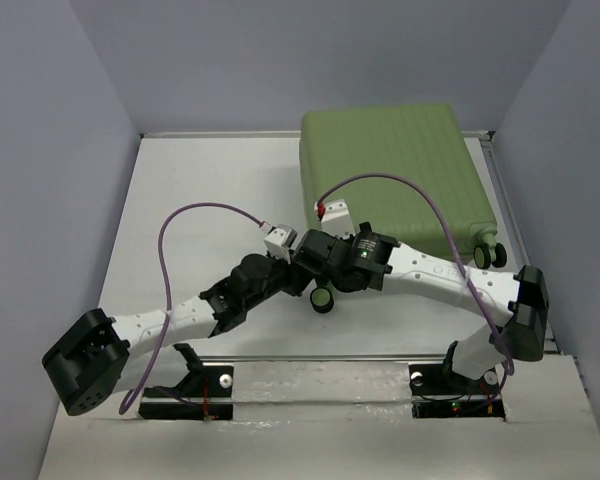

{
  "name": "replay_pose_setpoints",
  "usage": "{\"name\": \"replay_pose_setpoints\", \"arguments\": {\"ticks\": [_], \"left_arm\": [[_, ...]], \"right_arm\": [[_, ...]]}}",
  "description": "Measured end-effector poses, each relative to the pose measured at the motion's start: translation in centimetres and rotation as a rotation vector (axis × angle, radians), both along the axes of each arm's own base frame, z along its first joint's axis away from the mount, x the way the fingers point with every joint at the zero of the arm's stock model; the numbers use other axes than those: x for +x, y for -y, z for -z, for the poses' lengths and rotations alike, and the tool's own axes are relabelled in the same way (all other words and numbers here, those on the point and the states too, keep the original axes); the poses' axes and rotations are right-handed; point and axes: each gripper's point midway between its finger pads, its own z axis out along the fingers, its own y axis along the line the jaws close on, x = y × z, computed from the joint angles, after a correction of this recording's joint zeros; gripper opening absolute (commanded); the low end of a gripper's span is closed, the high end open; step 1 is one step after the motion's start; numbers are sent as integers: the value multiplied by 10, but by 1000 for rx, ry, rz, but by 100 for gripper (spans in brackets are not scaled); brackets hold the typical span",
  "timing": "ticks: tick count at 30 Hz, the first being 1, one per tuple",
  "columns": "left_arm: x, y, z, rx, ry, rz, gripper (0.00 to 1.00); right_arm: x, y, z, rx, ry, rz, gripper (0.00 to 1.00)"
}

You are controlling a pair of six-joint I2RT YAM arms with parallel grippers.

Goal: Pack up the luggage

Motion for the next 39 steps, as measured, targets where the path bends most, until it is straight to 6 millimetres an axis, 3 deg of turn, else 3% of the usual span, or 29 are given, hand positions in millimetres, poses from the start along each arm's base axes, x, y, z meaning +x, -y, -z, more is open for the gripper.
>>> {"name": "replay_pose_setpoints", "arguments": {"ticks": [5, 6, 8, 11, 13, 16, 18, 20, 21, 22, 23, 33, 39], "left_arm": [[0, -3, -1, 6, 3, -8, 6], [0, -3, -1, 6, 3, -10, 6], [0, -3, -1, 6, 3, -9, 6], [-1, -3, 0, 5, 3, -5, 6], [-3, -3, 0, 4, 4, -3, 6], [-3, -3, 0, 4, 5, -3, 6], [-3, -4, 0, 3, 5, -3, 6], [-3, -4, -1, 3, 7, -3, 6], [-3, -4, -1, 4, 8, -3, 6], [-3, -4, -1, 5, 10, -3, 6], [-3, -4, -1, 7, 10, -2, 6], [2, -15, -5, 54, 65, -51, 6], [25, -18, -4, 85, 46, -128, 6]], "right_arm": [[-4, -6, -2, -34, -24, -41, 81], [-5, -8, -4, -33, -25, -49, 74], [-7, -16, -9, -20, -23, -70, 51], [-7, -25, -13, 19, -9, -65, 42], [-7, -25, -13, 26, -11, -57, 41], [-8, -25, -13, 24, -12, -57, 63], [-8, -25, -12, 23, -14, -57, 64], [-9, -22, -9, 13, -19, -54, 51], [-10, -20, -4, 0, -27, -54, 25], [-11, -20, -1, 9, -30, -42, 12], [-10, -21, 1, 26, -22, -22, 7], [-21, -11, 3, 135, -17, -27, 7], [-34, -2, 4, 198, -40, -73, 7]]}}
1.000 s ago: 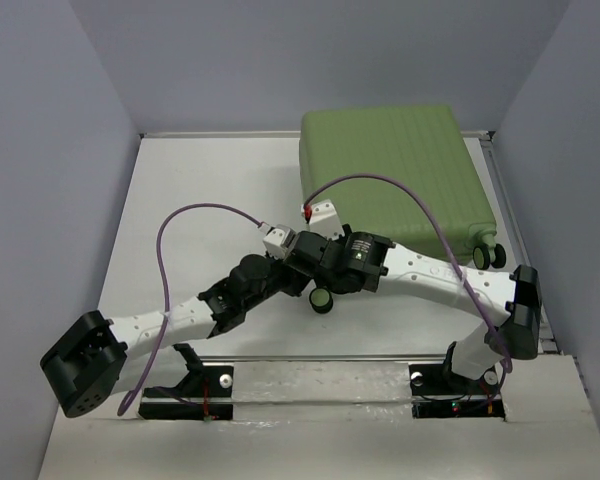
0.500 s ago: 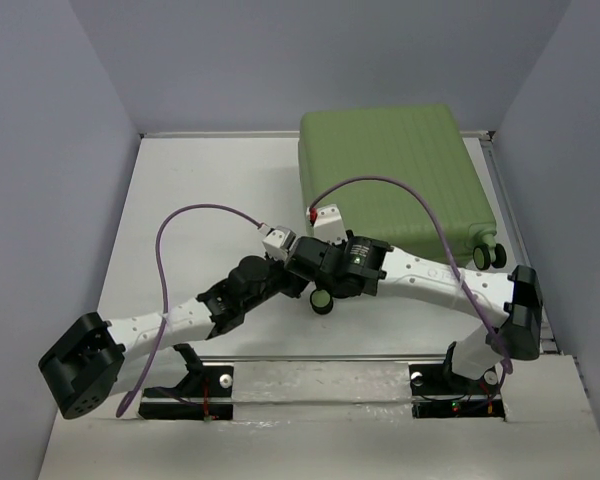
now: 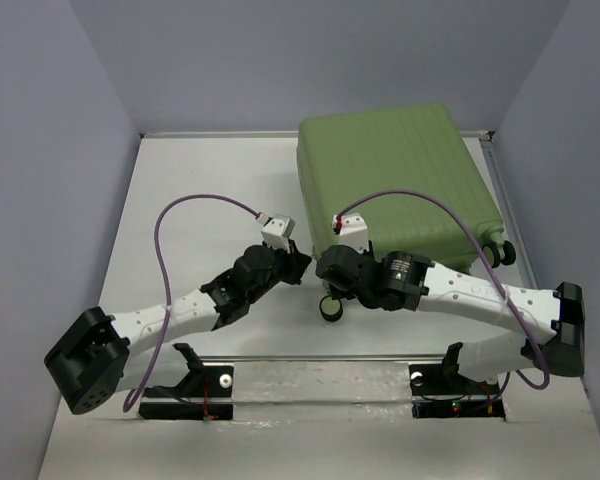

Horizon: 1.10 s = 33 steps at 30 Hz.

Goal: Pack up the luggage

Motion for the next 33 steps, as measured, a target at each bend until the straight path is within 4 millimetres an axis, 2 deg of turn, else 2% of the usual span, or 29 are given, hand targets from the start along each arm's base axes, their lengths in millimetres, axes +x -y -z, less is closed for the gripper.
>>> {"name": "replay_pose_setpoints", "arguments": {"ticks": [3, 7, 8, 9, 11, 12, 13, 15, 17, 18, 20, 22, 23, 24, 25, 26, 29, 31, 33], "left_arm": [[25, -2, 0, 9, -40, -52, 6], [43, 4, 2, 5, -102, -68, 6], [49, 5, 2, -6, -123, -74, 14], [52, 4, 1, -15, -130, -80, 46], [56, -1, -1, -34, -128, -104, 71], [62, -15, -3, -37, -106, -172, 88], [65, -38, -1, -47, -99, -250, 98], [60, -78, -11, -84, -61, -362, 99], [44, -108, -42, -176, 8, -434, 99], [33, -118, -72, -249, 72, -441, 99], [7, -143, -144, -427, 224, -455, 99], [-18, -166, -198, -555, 334, -465, 99], [-36, -182, -231, -627, 396, -471, 99], [-45, -191, -246, -656, 420, -475, 99], [-52, -199, -257, -671, 435, -485, 99], [-58, -205, -266, -679, 443, -492, 99], [-66, -216, -273, -633, 423, -518, 99], [-69, -219, -273, -587, 407, -526, 99], [-70, -220, -271, -545, 398, -528, 99]], "right_arm": [[0, -2, 1, 13, 2, -12, 7], [8, -7, 1, 27, 32, -15, 7], [11, -9, 1, 30, 42, -15, 7], [16, -10, 1, 29, 59, -9, 7], [21, -13, 1, 22, 73, -14, 7], [21, -13, 2, 11, 75, -25, 7], [21, -14, 2, 6, 78, -33, 7], [22, -17, 2, -1, 84, -50, 7], [23, -22, 3, -5, 88, -70, 7], [24, -25, 3, -4, 90, -78, 7], [26, -37, 3, 2, 92, -96, 7], [30, -54, 2, 22, 94, -108, 8], [33, -64, 1, 31, 95, -113, 15], [38, -80, -1, 49, 102, -119, 48], [41, -92, -2, 61, 111, -125, 65], [43, -103, -2, 74, 117, -129, 99], [38, -133, -6, 102, 121, -225, 100], [21, -150, -12, 120, 130, -334, 100], [1, -155, -22, 125, 145, -423, 100]]}}
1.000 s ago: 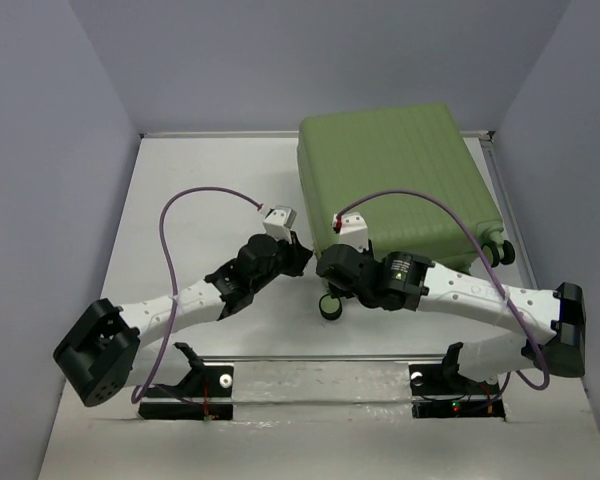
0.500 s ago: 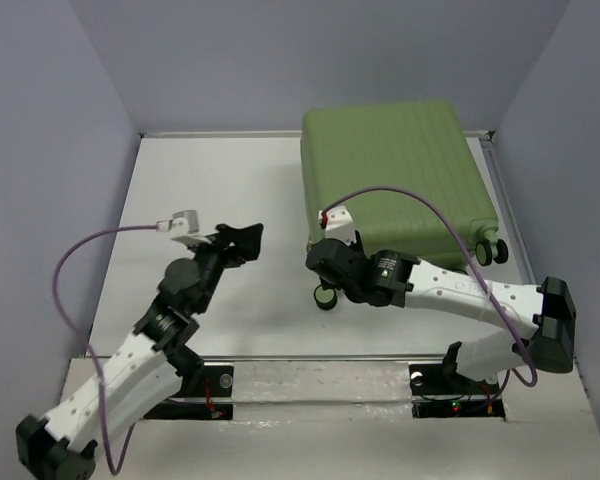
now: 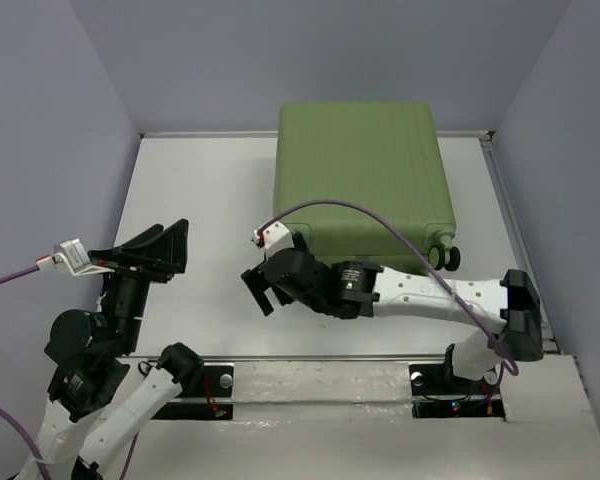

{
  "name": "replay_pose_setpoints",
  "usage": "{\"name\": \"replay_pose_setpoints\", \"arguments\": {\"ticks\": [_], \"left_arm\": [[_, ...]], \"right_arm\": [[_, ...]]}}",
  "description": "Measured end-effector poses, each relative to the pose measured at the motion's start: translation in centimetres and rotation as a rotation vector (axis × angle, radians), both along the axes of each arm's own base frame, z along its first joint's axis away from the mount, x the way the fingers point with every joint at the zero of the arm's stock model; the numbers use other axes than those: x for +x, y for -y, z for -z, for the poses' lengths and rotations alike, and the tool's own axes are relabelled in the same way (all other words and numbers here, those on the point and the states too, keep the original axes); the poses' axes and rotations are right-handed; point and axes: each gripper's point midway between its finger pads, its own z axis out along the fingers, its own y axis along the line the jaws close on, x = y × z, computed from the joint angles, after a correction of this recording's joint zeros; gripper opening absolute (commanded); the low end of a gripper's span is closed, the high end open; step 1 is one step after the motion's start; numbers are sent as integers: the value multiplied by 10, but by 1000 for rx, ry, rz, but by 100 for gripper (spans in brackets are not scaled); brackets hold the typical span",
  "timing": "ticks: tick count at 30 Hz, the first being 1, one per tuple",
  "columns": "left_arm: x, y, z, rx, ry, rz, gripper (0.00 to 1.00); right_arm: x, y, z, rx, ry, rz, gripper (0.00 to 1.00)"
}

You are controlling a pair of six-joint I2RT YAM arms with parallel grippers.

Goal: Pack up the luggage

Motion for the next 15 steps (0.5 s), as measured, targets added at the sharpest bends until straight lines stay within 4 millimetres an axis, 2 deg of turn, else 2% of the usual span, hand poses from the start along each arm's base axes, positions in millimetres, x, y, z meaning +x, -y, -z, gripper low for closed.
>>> {"name": "replay_pose_setpoints", "arguments": {"ticks": [3, 4, 7, 10, 12, 13, 15], "left_arm": [[1, 2, 7, 51, -21, 2, 99], [2, 3, 8, 67, -24, 6, 99], [5, 10, 11, 111, -28, 22, 99], [8, 16, 10, 150, -26, 37, 99], [9, 19, 10, 166, -22, 45, 99], [10, 21, 10, 175, -20, 51, 99], [12, 25, 10, 188, -15, 63, 99]], "right_arm": [[-20, 11, -36, 63, 49, -68, 100], [-21, 21, -55, 101, 78, -68, 100], [-17, 77, -124, 270, 190, 5, 100], [-13, 143, -168, 406, 283, 125, 100], [-12, 183, -184, 493, 323, 209, 100], [-11, 205, -184, 521, 340, 262, 100], [-8, 232, -180, 558, 366, 348, 100]]}}
